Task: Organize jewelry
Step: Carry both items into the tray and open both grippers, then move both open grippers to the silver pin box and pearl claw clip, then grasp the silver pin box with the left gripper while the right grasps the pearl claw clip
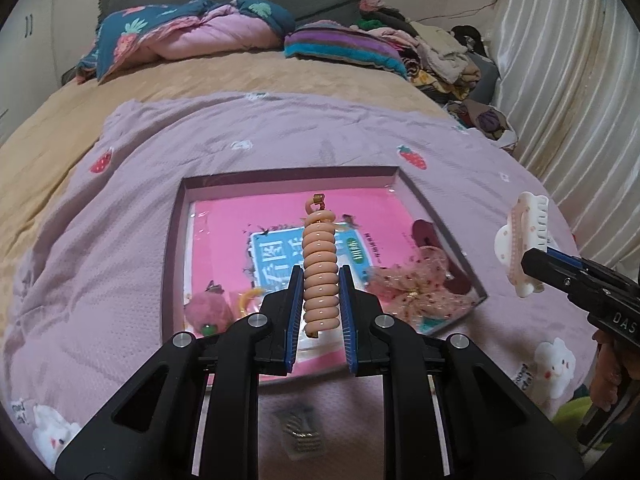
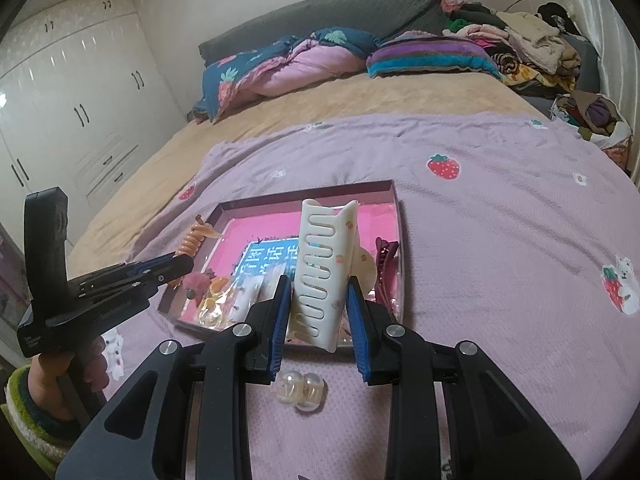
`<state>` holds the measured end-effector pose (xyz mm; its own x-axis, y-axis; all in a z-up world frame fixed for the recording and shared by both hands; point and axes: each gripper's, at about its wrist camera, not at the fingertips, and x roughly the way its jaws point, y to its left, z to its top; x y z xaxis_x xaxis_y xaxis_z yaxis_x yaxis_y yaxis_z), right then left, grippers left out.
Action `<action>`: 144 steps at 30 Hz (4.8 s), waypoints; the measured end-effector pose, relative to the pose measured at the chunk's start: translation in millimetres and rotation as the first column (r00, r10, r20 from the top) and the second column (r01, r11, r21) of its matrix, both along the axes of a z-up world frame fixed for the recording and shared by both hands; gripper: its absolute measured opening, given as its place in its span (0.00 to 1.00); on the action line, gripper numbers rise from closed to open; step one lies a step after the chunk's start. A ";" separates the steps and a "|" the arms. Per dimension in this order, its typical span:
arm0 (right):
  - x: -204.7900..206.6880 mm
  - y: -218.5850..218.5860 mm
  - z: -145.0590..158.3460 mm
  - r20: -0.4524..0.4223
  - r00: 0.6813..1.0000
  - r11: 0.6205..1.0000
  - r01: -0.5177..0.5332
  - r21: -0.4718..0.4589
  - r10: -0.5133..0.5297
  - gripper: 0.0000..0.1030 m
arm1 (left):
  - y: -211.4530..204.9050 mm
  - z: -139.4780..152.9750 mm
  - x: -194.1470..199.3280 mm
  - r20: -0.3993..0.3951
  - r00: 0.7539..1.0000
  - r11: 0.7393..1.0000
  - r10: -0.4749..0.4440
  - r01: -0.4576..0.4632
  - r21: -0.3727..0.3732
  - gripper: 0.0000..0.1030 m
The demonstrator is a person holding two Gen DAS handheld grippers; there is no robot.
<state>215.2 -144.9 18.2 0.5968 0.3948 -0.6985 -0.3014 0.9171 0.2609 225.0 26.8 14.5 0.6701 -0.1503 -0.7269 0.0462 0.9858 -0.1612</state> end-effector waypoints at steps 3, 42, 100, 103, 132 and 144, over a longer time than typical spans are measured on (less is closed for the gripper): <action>9.6 9.6 -8.4 -0.030 0.999 1.000 -0.020 -0.002 0.020 0.26 | 7.2 -9.3 5.8 -0.021 1.000 1.000 0.017 -0.017 -0.004 0.10; -28.1 8.1 -8.2 -0.006 1.000 1.000 -0.019 -0.017 0.019 0.68 | 13.7 -1.9 -9.3 -0.014 0.999 0.999 0.050 -0.050 -0.002 0.53; -67.2 17.0 -63.2 -0.137 0.986 0.989 -0.111 -0.099 0.097 0.74 | 15.7 -55.0 -105.1 -0.129 0.991 0.999 0.037 -0.038 -0.006 0.61; -58.8 24.2 -72.7 -0.151 0.982 0.984 -0.129 -0.123 0.110 0.68 | 14.1 -63.4 -101.5 -0.151 0.988 0.999 0.036 -0.038 -0.010 0.56; -60.4 7.9 -61.2 -0.108 0.989 0.993 -0.109 -0.038 0.104 0.47 | -12.2 -79.0 -73.9 -0.182 0.983 1.000 0.005 0.000 0.026 0.26; -74.2 -20.5 -26.4 -0.036 0.998 0.998 -0.054 -0.012 0.053 0.47 | -18.1 -23.6 -75.4 -0.068 0.997 0.999 -0.032 0.032 -0.006 0.26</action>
